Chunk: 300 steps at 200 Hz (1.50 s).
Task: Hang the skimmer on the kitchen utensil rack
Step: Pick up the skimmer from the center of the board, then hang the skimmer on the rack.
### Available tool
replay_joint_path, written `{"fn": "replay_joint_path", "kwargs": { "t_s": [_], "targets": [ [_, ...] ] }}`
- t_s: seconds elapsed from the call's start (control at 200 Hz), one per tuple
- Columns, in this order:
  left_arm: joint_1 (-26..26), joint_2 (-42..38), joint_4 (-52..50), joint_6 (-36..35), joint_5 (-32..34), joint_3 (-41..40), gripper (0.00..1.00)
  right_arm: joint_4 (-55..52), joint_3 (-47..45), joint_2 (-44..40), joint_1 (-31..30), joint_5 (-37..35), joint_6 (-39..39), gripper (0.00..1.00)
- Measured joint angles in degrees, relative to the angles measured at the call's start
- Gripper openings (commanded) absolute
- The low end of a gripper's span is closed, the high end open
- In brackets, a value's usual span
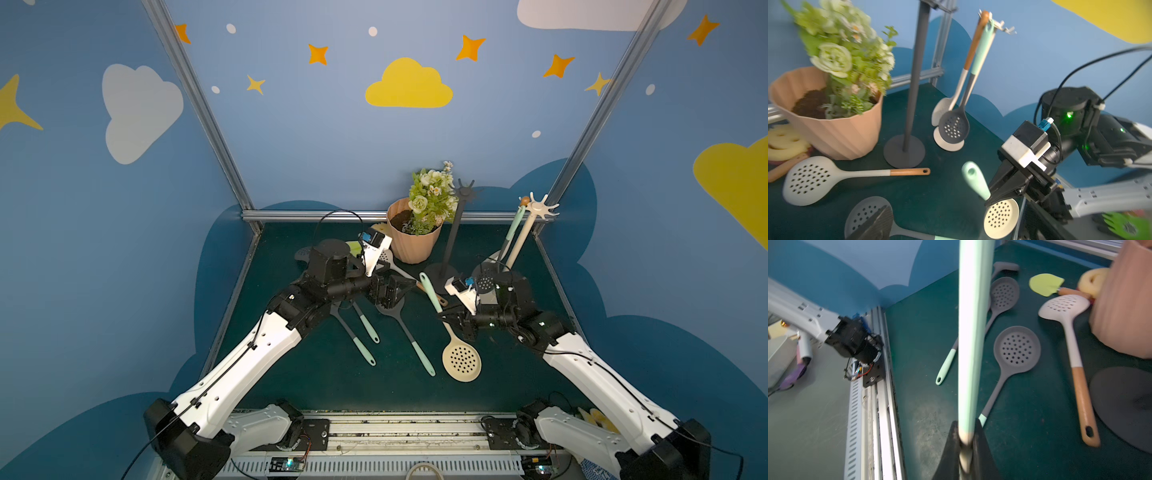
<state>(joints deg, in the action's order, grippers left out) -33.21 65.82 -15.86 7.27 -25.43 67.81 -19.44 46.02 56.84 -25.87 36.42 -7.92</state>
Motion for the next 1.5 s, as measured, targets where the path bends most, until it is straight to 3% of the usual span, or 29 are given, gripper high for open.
{"fn": "replay_joint_path", "kwargs": {
  "t_s": [0.23,0.581,1.016,1.502],
  "targets": [
    [2.29,-1.77,3.85,3.58,4.26,-6.1,1.0,3.96,-2.8,-7.5,12.04,-0.96,7.98,0.0],
    [3.19,-1.33,10.23,4.35,0.35,-12.26,1.0,15.02,-1.97,-5.55,29.81,10.75,18.69,0.0],
    [2.51,-1.07,14.21,4.35,-4.74,-13.46,1.0,26.99,0.7,-2.8,37.09,18.38,27.96,0.0],
    [1.9,-0.92,14.38,4.28,-6.86,-13.46,1.0,27.67,2.97,3.43,38.75,20.83,31.12,0.0]
  ]
}}
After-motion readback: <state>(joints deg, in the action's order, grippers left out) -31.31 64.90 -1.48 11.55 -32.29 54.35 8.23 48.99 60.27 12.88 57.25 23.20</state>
